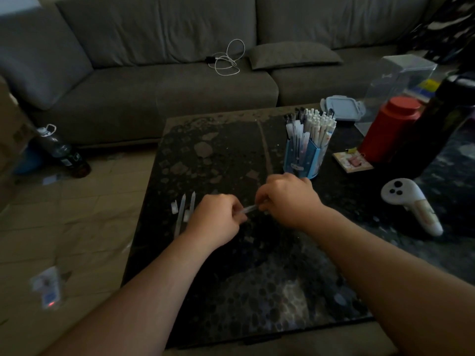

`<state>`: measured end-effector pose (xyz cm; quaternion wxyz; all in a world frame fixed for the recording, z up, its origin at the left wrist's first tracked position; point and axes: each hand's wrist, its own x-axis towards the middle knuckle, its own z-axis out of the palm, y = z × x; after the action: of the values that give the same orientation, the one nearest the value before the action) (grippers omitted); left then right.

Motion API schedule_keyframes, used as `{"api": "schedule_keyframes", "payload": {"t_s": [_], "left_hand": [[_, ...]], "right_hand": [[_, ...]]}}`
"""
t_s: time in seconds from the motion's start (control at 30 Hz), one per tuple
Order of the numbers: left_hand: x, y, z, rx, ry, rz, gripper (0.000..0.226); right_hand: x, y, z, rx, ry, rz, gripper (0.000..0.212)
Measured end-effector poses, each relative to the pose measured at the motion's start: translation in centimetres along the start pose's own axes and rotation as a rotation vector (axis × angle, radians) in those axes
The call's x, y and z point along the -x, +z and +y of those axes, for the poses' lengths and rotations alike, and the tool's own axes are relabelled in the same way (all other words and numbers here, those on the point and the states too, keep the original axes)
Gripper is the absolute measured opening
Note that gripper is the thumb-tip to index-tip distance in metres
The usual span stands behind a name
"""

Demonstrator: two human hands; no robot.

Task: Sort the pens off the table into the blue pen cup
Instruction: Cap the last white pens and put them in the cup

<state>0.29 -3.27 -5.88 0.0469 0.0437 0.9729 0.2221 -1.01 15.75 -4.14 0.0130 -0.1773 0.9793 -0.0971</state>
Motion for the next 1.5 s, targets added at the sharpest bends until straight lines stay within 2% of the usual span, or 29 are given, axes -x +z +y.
{"api": "schedule_keyframes", "payload": {"t_s": [0.07,0.2,0.33,0.4,0.47,0.53,0.6,0.67,0.73,0.8,0.93,1.03,1.13,1.23,1.33,1.4,1.5], "left_hand": [[-0.1,0.5,0.1,-0.012,-0.023,-0.041,0.018],[-0.3,0.3,0.1,0.06,-0.004,-0.037,0.018],[-0.2,0.0,0.0,0.126,0.039,0.055,0.022],[-0.3,-0.6,0.0,0.16,0.053,0.12,0.027],[-0.4,-0.9,-0.1,0.179,0.056,0.163,0.03],[-0.3,-0.8,0.1,0.17,0.076,0.169,0.029],[-0.1,-0.4,0.3,0.166,0.098,0.146,0.027],[-0.1,0.0,0.5,0.167,0.11,0.134,0.026],[-0.2,0.3,0.6,0.159,0.106,0.131,0.025],[-0.1,0.3,0.6,0.141,0.113,0.12,0.024],[-0.1,0.2,0.5,0.133,0.133,0.077,0.022],[-0.1,0.2,0.6,0.132,0.138,0.067,0.021],[0.1,0.1,0.6,0.137,0.145,0.06,0.02],[0.1,0.2,0.5,0.119,0.158,0.054,0.02],[0.0,0.2,0.1,0.103,0.166,0.037,0.019],[-0.1,-0.3,-0.3,0.064,0.149,0.043,0.018],[-0.8,-1.8,-1.8,-0.064,0.038,0.158,0.018]], "right_hand": [[0.1,0.2,0.2,0.066,-0.011,-0.048,0.02],[0.3,0.0,0.8,0.057,-0.014,-0.044,0.02],[0.5,-0.8,1.6,-0.048,-0.004,-0.004,0.015],[0.6,-1.7,2.2,-0.15,0.04,0.103,0.012],[0.7,-3.3,2.6,-0.407,0.143,0.259,0.017],[0.7,-5.5,2.9,-0.671,0.247,0.48,0.016],[0.6,-7.4,3.6,-0.779,0.318,0.751,0.009],[0.6,-8.1,4.6,-0.799,0.376,0.902,0.004],[0.5,-7.7,5.5,-0.786,0.426,0.894,0.007],[0.2,-6.7,6.1,-0.746,0.459,0.816,0.005],[-0.6,-5.1,6.5,-0.492,0.449,0.716,0.009],[-0.9,-5.1,6.5,-0.453,0.48,0.674,0.013],[-1.0,-4.5,6.5,-0.41,0.534,0.546,0.024],[-1.1,-3.6,6.5,-0.424,0.554,0.483,0.025],[-0.8,-3.4,6.3,-0.452,0.566,0.496,0.028],[-0.3,-3.5,5.8,-0.487,0.56,0.582,0.023],[0.5,-3.6,4.1,-0.563,0.476,0.679,0.013]]}}
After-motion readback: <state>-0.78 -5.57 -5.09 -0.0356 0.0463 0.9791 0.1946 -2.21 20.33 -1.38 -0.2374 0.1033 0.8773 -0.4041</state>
